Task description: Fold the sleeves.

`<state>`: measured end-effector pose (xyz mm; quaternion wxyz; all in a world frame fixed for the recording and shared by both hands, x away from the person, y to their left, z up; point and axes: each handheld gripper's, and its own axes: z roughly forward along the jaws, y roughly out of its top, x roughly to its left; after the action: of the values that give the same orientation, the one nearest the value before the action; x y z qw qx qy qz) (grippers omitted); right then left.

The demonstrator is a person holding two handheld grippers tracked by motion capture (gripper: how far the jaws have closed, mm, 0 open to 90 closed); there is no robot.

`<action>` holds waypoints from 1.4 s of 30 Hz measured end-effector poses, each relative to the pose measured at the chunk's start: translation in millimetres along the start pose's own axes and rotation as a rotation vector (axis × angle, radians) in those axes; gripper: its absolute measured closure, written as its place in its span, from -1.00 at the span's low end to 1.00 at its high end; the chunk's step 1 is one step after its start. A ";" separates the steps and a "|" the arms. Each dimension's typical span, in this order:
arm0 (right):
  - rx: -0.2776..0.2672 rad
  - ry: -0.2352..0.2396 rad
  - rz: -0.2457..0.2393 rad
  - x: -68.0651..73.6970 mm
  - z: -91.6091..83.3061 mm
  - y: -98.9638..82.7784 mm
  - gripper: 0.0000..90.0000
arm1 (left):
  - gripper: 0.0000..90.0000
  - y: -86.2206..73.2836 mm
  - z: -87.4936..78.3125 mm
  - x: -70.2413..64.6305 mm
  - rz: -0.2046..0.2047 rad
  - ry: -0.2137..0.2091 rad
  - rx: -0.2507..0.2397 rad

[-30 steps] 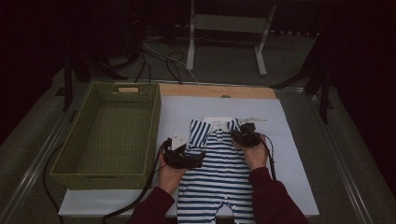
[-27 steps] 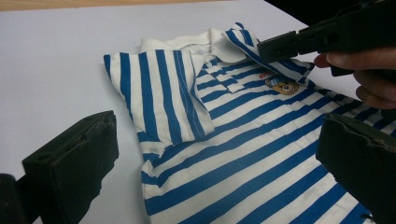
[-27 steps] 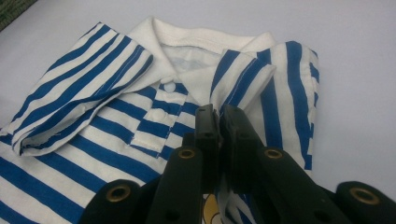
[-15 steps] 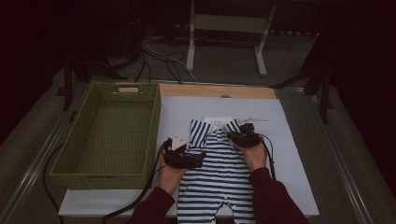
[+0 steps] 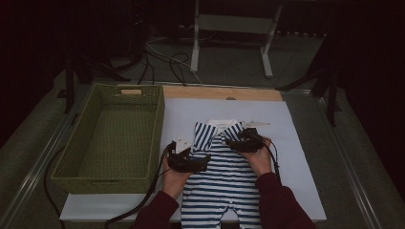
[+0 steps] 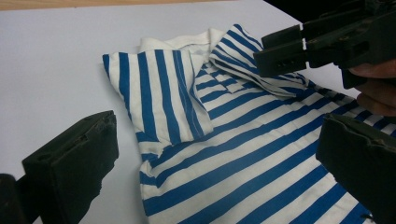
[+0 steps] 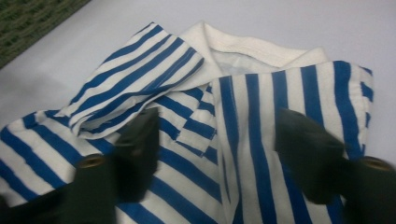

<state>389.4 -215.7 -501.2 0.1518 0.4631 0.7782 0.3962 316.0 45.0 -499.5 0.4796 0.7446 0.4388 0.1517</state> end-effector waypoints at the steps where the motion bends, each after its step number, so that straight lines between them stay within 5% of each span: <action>1: 0.001 -0.007 -0.004 0.5 0.4 -0.1 -0.54 | -1.00 0.2 0.0 0.1 0.002 -0.001 0.000; 6: 0.012 -0.025 -0.015 2.0 0.9 -0.5 -0.74 | -1.00 1.1 0.9 -0.9 0.002 -0.002 0.000; 20: 0.020 -0.063 -0.075 5.2 -4.0 0.7 -0.76 | -1.00 4.3 1.5 0.4 -0.003 0.001 -0.004; 42: -0.002 -0.080 -0.039 -12.0 -18.9 2.1 -0.79 | -1.00 7.4 0.5 6.6 -0.011 0.017 -0.003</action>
<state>385.5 -234.3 -489.0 0.1908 0.4631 0.7800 0.3751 323.8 48.8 -494.8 0.4777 0.7401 0.4469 0.1559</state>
